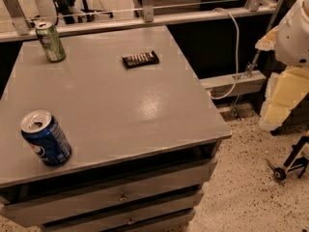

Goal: Move rxbar chocolate near pepsi can

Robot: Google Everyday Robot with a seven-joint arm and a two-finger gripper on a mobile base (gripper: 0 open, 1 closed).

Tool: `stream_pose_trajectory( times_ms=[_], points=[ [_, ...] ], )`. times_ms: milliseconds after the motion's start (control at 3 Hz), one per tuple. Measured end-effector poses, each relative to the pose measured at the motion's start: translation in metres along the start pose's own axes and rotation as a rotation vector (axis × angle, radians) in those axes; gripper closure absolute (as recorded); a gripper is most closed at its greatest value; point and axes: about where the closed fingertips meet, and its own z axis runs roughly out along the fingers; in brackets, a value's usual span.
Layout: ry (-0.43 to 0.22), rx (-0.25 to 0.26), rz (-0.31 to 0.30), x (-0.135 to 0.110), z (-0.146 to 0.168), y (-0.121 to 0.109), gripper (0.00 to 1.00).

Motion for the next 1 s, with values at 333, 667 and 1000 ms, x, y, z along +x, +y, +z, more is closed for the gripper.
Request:
stream_pose_trajectory(
  times_ms=[333,667,1000],
  points=[
    [0.000,0.000,0.000,0.000,0.000,0.000,0.00],
    [-0.136,0.048,-0.015,-0.031,0.026,-0.056,0.00],
    [-0.237,0.087,-0.034,-0.060,0.044,-0.101,0.00]
  ],
)
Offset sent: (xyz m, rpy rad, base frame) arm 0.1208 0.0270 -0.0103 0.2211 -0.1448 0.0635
